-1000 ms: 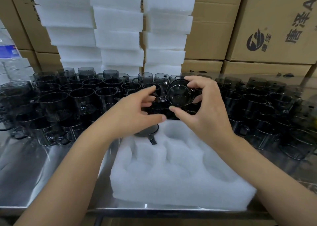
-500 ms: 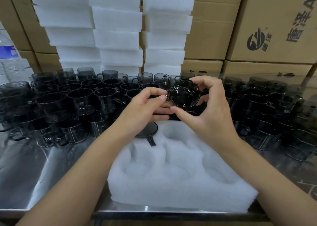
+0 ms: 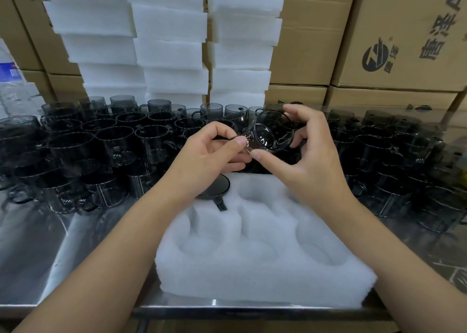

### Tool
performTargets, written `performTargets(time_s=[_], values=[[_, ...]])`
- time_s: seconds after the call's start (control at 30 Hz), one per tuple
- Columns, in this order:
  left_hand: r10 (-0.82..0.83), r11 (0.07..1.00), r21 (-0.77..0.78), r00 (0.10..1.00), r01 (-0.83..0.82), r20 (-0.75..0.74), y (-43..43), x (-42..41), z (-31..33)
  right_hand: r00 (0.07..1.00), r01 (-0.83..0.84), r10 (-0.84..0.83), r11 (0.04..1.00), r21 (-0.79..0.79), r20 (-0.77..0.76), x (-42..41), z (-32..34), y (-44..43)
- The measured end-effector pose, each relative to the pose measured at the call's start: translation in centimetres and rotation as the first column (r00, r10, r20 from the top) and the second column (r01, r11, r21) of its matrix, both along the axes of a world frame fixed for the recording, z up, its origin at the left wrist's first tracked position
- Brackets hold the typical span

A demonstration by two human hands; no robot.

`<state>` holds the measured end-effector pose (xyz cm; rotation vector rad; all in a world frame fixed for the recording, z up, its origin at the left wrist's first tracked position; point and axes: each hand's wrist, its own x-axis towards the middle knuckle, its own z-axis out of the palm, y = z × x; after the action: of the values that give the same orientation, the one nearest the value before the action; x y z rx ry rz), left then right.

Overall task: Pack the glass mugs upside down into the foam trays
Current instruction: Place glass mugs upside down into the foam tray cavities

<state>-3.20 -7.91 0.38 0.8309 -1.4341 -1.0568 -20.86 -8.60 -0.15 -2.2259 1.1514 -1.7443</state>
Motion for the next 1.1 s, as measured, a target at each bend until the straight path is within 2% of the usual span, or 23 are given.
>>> performTargets(time_s=[0.13, 0.3, 0.47, 0.57, 0.67, 0.77, 0.87, 1.0, 1.1], values=[[-0.023, 0.998, -0.052, 0.996, 0.027, 0.082, 0.2, 0.2, -0.2, 0.997, -0.034, 0.028, 0.995, 0.097, 0.068, -0.1, 0.4, 0.2], [-0.022, 0.993, -0.109, 0.994, 0.033, 0.107, 0.1, 0.3, -0.4, 0.994, -0.083, 0.068, 0.977, 0.196, 0.085, 0.0, 0.5, 0.4], [-0.07, 0.992, -0.091, 0.983, 0.087, 0.172, 0.5, 0.3, -0.3, 0.993, -0.078, 0.063, 0.986, 0.15, 0.102, 0.1, 0.4, 0.3], [-0.026, 0.998, -0.046, 0.992, 0.031, 0.121, 0.3, 0.3, -0.1, 0.97, -0.131, 0.089, 0.975, 0.178, 0.228, -0.4, 0.6, 0.4], [0.037, 0.999, -0.008, 0.995, -0.037, 0.092, 0.4, 0.4, 0.0, 0.931, -0.268, 0.185, 0.932, 0.244, 0.316, -1.0, 0.7, 0.7], [0.121, 0.991, -0.083, 0.976, -0.107, 0.18, 0.5, 0.4, -0.1, 0.929, -0.358, 0.298, 0.871, 0.337, 0.219, -1.2, 0.4, 1.1], [0.202, 0.978, -0.116, 0.931, -0.175, 0.304, 0.5, 0.4, -0.3, 0.931, -0.362, 0.348, 0.828, 0.428, 0.114, -1.3, 0.2, 1.2], [0.13, 0.991, -0.072, 0.881, -0.11, 0.455, 0.5, 0.3, -0.4, 0.937, -0.314, 0.347, 0.815, 0.487, 0.023, -1.2, 0.1, 1.2], [0.108, 0.994, -0.053, 0.858, -0.094, 0.502, 0.5, 0.3, -0.2, 0.943, -0.291, 0.332, 0.823, 0.489, 0.003, -1.2, 0.0, 1.3]])
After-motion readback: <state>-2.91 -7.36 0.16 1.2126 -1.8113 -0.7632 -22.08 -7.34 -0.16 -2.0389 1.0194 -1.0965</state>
